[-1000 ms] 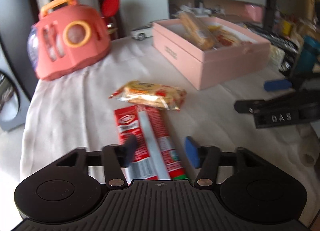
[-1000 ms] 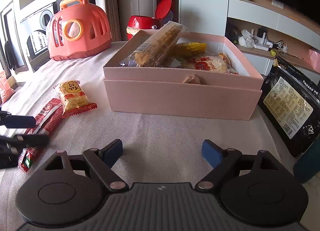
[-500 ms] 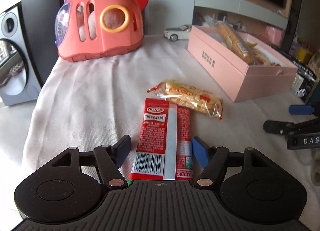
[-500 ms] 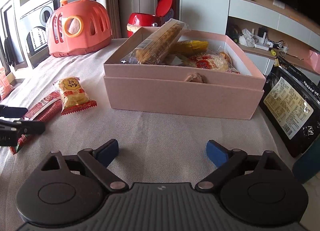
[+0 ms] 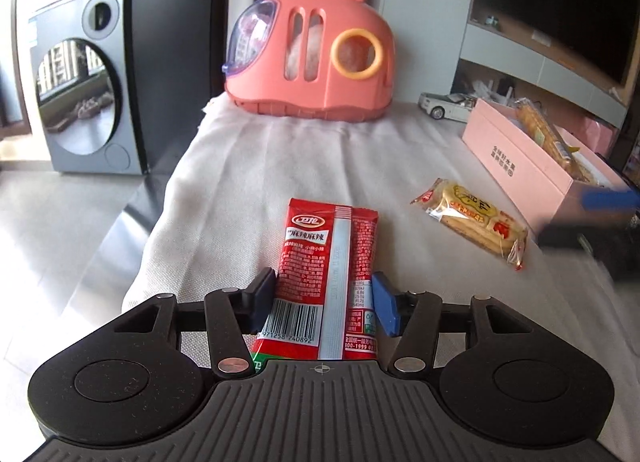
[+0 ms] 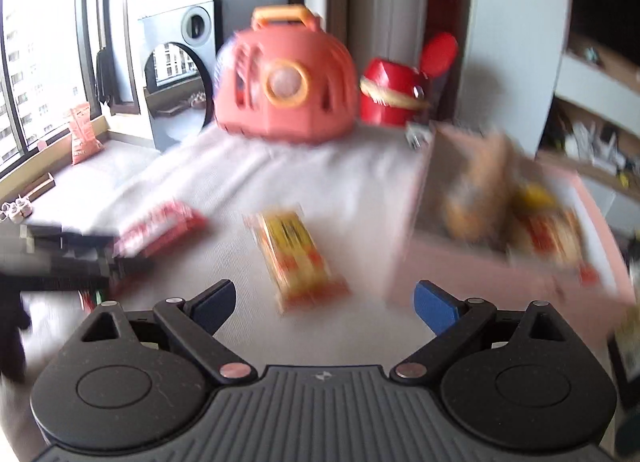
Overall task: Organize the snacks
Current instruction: 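Hold the sausage packet in the left tool while the right tool grasps the yellow rice cracker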
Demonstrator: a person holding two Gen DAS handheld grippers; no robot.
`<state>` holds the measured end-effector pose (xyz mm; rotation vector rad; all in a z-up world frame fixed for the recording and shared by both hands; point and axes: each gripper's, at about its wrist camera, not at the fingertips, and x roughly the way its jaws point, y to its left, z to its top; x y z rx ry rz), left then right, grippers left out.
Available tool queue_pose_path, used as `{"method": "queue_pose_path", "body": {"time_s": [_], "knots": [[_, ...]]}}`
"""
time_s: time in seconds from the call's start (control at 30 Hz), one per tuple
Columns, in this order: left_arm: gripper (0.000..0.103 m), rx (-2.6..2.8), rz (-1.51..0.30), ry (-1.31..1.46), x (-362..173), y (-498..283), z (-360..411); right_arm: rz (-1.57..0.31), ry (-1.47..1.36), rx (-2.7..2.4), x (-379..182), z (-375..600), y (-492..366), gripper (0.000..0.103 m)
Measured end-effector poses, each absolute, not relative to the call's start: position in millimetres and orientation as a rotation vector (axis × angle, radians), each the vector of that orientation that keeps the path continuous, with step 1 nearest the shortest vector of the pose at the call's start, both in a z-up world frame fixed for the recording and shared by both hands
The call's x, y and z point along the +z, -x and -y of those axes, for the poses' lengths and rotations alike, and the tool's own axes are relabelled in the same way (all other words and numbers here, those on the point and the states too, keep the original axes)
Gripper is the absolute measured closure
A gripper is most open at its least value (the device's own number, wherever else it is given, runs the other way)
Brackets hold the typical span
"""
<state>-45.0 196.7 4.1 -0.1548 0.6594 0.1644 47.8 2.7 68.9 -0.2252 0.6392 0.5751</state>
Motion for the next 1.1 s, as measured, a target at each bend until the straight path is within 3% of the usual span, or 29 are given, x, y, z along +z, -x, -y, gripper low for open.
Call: {"method": "queue_pose_path", "body": {"time_s": [0.13,0.3,0.6,0.63,0.9,1.1], "knots": [[0.044,0.154,-0.645,0.165,3.0,49.9,-198.9,-0.655,0.296,0.573,72.6,-44.2,-71.9,0.016],[0.044,0.131,-0.622,0.216,0.9,52.9,-207.4,-0.650,0.403,0.530,55.8,-75.6,-84.6,0.016],[0.046,0.127,-0.610,0.229,-0.5,54.7,-208.8,-0.826,0.323,0.673,45.9,-70.4,-74.2,0.016],[0.044,0.125,-0.609,0.234,-0.6,54.8,-209.4,-0.847,0.301,0.688,47.0,-68.5,-71.6,0.020],[0.044,0.127,-0.611,0.209,-1.0,55.1,-206.4,-0.781,0.311,0.572,44.7,-48.5,-72.3,0.011],[0.044,0.119,-0.603,0.235,-1.3,56.5,-210.5,-0.764,0.266,0.570,32.1,-28.5,-74.3,0.011]]}}
